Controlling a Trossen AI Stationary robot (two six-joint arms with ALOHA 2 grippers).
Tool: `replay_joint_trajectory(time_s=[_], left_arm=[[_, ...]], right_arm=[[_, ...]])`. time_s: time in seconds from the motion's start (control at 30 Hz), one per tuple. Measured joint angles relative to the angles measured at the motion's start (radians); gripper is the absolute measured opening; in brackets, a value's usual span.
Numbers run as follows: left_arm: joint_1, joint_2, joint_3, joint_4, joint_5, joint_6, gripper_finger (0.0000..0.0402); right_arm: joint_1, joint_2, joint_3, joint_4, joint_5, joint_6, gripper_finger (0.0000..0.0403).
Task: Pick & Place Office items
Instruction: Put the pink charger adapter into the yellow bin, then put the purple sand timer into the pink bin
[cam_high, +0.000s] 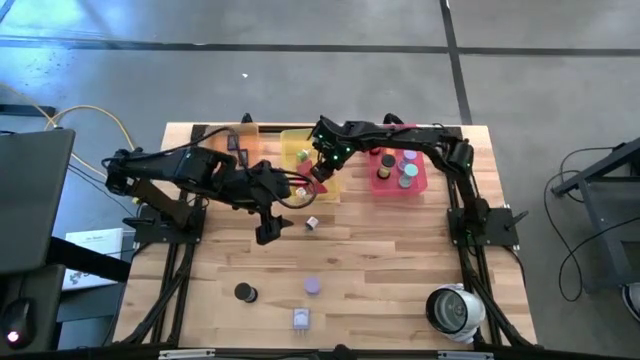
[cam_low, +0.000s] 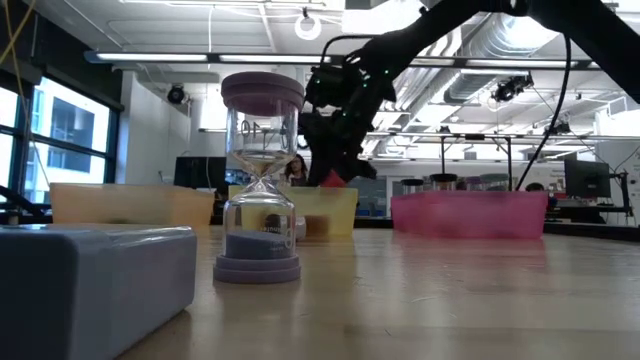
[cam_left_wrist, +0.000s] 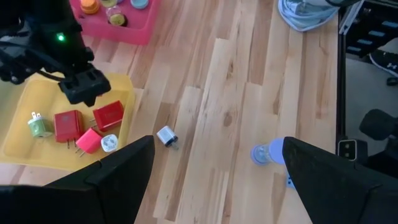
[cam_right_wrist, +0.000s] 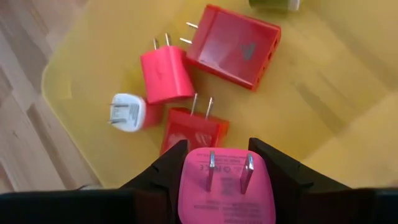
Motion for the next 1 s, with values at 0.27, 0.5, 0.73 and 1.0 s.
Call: replay_joint_trajectory(time_s=[0.27, 0.5, 0.73, 1.0], left_arm=[[-0.001, 0.004, 0.000, -0.003, 0.000, -0.001, 0.0344], [-0.011, 0.004, 0.000, -0.003, 0.003, -0.003, 0.0344], [-0.011, 0.004, 0.000, 0.000, 0.003, -0.003, 0.0344], [-0.011, 0.004, 0.000, -0.004, 0.003, -0.003, 0.0344]], right_arm=[[0.013, 0.018, 0.000, 0.018, 0.030, 0.002, 0.0138], [0.017, 0.048, 0.000, 0.015, 0.066, -0.001, 0.0138], [0.033, 0.047, 0.001, 0.044, 0.154, -0.008, 0.0202], [0.045, 0.045, 0.001, 0.096, 0.149, -0.008, 0.0276]])
